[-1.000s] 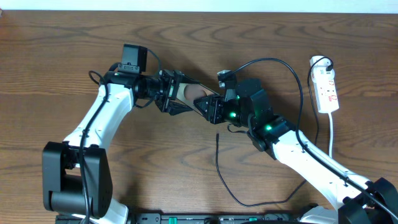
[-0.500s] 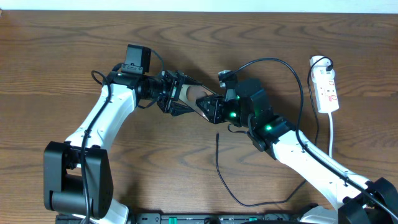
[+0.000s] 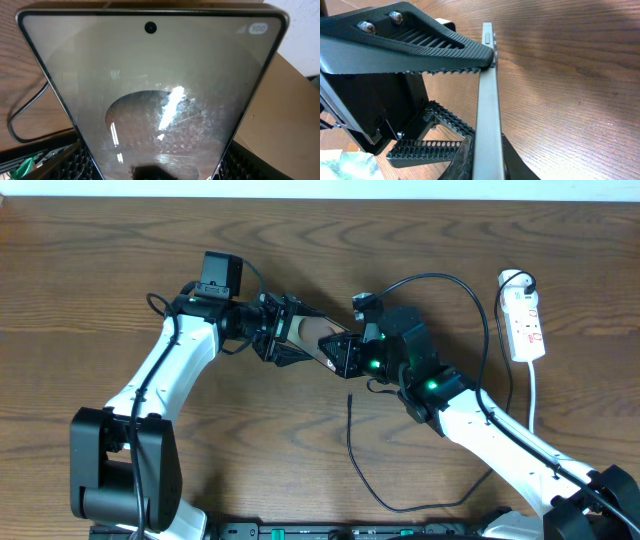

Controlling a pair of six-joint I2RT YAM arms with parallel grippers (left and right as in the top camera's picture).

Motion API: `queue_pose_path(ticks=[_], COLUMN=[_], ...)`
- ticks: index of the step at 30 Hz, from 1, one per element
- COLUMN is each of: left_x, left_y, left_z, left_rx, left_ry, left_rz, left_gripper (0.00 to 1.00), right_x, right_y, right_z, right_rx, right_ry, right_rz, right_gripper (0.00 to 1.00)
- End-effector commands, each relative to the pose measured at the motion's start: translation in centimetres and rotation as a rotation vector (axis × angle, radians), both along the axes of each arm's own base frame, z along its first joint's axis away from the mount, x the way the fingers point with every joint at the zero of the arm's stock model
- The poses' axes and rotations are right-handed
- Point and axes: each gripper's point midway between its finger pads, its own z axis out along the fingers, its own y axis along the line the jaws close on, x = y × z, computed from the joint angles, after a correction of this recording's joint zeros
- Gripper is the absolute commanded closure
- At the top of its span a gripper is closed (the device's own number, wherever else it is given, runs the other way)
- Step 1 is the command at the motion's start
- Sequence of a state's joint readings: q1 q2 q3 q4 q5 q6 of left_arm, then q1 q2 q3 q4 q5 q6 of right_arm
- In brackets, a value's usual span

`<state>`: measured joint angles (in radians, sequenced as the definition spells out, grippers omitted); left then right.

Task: Plug charger to phone and switch on socket
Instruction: 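Grasp the phone's side edge with the right gripper, then open the left gripper and pull it back from the phone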

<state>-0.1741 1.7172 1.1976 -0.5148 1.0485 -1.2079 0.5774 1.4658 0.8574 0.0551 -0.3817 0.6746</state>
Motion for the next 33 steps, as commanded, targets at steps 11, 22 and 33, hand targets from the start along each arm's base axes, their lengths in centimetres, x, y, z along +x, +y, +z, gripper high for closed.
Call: queue_pose_path(ticks=[11,22,33], left_x=[0.2,0.5,2.0], left_y=[-0.7,-0.1,3.4], left_z=[2.2,2.2,3.7], left_rx=[-0.037,-0.036,-0.113], left_ry=[-0.048,-0.049,-0.149], left_rz=[-0.022,-0.007,0.015], left_gripper=[0.4,0.1,0.1], right_x=[0.1,0.2,2.1], right_y=[0.7,0.4,-4.9], right_z=[1.2,1.0,-2.1], right_rx=[0.028,0.022,-0.086], right_ry=[-0.019,-0.016,0.091], right_rz=[0.018,0.009,-0.146], right_gripper=[0.99,0.99,0.99])
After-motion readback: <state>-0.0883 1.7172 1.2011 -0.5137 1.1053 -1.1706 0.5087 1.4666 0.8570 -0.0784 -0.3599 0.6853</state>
